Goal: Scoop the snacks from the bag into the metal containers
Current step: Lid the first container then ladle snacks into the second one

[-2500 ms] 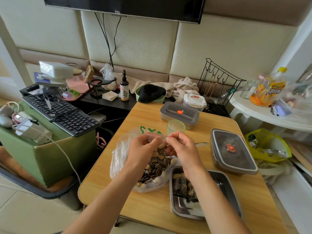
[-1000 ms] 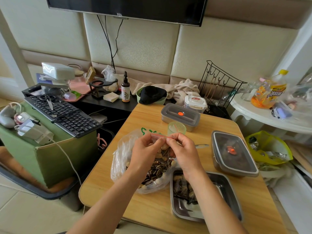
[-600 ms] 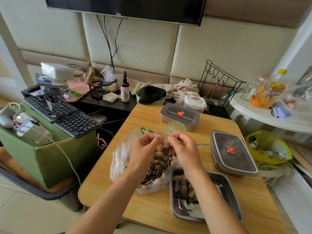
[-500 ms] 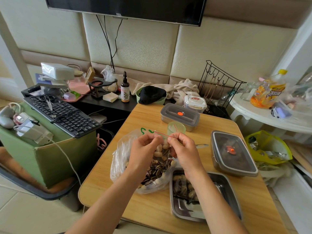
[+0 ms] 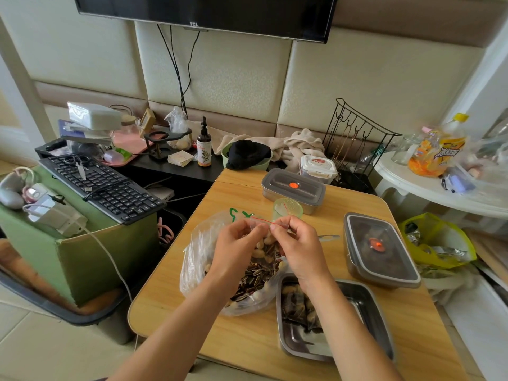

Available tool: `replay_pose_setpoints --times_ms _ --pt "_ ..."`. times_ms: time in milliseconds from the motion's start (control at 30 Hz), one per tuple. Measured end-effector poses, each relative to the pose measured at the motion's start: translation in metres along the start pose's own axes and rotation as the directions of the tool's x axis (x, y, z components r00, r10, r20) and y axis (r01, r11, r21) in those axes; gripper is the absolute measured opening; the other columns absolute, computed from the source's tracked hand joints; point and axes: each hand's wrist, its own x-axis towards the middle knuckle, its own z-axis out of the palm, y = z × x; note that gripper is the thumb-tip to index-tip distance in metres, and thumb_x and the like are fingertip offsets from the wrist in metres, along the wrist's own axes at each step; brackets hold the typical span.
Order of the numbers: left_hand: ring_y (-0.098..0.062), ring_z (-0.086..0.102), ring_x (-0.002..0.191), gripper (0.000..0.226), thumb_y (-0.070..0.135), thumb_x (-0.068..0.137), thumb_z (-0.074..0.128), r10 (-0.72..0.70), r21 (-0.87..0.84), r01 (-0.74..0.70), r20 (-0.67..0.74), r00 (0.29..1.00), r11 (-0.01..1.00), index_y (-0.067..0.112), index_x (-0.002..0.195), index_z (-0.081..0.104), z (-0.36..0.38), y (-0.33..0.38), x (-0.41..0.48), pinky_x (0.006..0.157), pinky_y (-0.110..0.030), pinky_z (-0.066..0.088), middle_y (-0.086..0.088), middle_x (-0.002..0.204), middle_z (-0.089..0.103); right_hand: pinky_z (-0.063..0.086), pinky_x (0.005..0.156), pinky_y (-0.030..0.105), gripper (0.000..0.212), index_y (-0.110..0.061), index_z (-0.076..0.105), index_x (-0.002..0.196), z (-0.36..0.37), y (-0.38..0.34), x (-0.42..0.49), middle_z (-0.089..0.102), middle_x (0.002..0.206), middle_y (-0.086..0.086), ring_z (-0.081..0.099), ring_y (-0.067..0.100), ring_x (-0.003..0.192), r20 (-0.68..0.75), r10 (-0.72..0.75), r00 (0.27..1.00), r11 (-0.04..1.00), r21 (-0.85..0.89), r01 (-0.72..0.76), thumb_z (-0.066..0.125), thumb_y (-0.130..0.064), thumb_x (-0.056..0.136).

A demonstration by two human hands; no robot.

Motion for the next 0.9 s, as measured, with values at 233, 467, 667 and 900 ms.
replay_pose_setpoints --times_ms 233,467,667,900 --pt "-0.024 0.072 0.077 0.017 0.017 0.098 0.067 -0.002 -0.009 0.002 -0.001 1.0 1.0 0.0 0.097 0.071 -0.0002 0.0011 0.0002 0.06 -0.033 0.06 -0.018 0.093 0.075 0.059 0.081 0.045 0.011 -0.034 0.069 0.08 0.0018 -0.0005 -0.0001 0.074 0.08 -0.006 0.07 0.017 0.086 0.017 -0.01 1.0 1.0 -0.013 0.01 0.064 -0.041 0.087" --pt "-0.018 0.072 0.073 0.018 0.015 0.099 0.067 0.002 -0.018 -0.002 0.007 1.0 1.0 -0.003 0.097 0.068 -0.0005 0.003 -0.0006 0.059 -0.026 0.057 -0.016 0.092 0.076 0.061 0.083 0.053 0.01 -0.036 0.069 0.08 0.0027 -0.0007 -0.0011 0.075 0.08 0.0 0.071 0.026 0.088 0.027 -0.005 1.0 1.0 -0.002 0.005 0.063 -0.04 0.087" --pt "-0.032 0.075 0.089 0.019 0.017 0.099 0.067 -0.003 -0.004 0.003 0.008 1.0 1.0 -0.001 0.101 0.072 -0.0003 0.0025 -0.0005 0.075 -0.043 0.065 -0.016 0.095 0.077 0.059 0.082 0.048 0.014 -0.025 0.07 0.085 0.0013 -0.0006 -0.001 0.073 0.076 -0.006 0.068 0.01 0.079 0.006 -0.003 1.0 1.0 -0.003 0.003 0.067 -0.022 0.098" --pt "-0.023 0.075 0.083 0.017 0.016 0.099 0.067 0.009 0.037 -0.009 -0.009 1.0 0.999 0.001 0.098 0.074 -0.0008 0.0036 -0.0025 0.067 -0.026 0.061 -0.014 0.092 0.077 0.059 0.088 0.053 0.012 -0.029 0.07 0.085 0.0014 0.0011 -0.0002 0.074 0.079 -0.002 0.07 0.017 0.086 0.032 0.0 1.0 1.0 -0.013 0.0 0.064 -0.039 0.088"
